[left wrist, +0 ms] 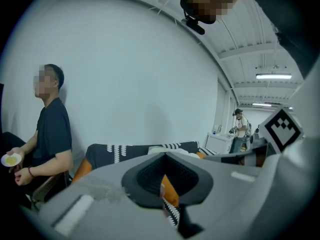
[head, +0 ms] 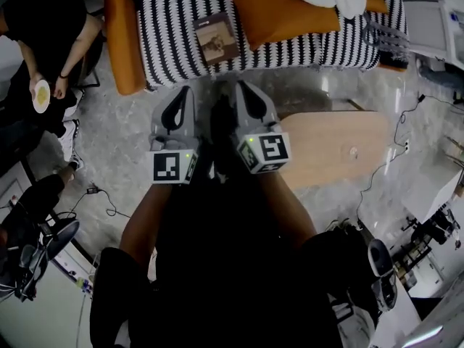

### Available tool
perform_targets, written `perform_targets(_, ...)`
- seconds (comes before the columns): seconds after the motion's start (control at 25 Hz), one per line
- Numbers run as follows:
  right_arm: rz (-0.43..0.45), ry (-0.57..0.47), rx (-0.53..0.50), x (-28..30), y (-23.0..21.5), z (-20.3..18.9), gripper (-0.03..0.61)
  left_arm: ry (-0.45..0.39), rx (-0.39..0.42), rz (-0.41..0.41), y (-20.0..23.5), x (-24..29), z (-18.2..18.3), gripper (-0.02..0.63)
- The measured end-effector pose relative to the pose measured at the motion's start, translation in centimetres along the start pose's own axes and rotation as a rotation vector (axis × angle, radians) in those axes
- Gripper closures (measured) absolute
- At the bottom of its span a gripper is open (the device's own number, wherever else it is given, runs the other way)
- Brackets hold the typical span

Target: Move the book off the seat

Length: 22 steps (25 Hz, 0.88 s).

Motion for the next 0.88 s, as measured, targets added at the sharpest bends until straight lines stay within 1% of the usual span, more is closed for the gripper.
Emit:
perform_targets(0.24, -0.005, 0.026, 0.016, 1.8, -2.1, -1.6, 0.571, 0.034, -0.031, 0.023, 0.2, 1.6, -2.6, 0.607)
perform_targets(0.56, 0.021, 0.078, 0.025, 3.9, -4.2, -3.9, 0.571, 0.067, -0.047, 0.046, 0.4, 3.7, -5.3, 0.607)
perform_targets(0.88, 0.008, 0.115, 0.055, 6.1, -6.1, -6.5, 0.569, 0.097, -0.087, 0.071, 1.1, 5.7, -8.2, 0.607)
Point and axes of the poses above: the fingertips, and each gripper's own axes: x forward along the fingers, y to its left, z out of its top, the point moved 8 cm from there along -x, backward along the fingers, and after that the axes turned 7 degrees about x, right-handed, at the moved point
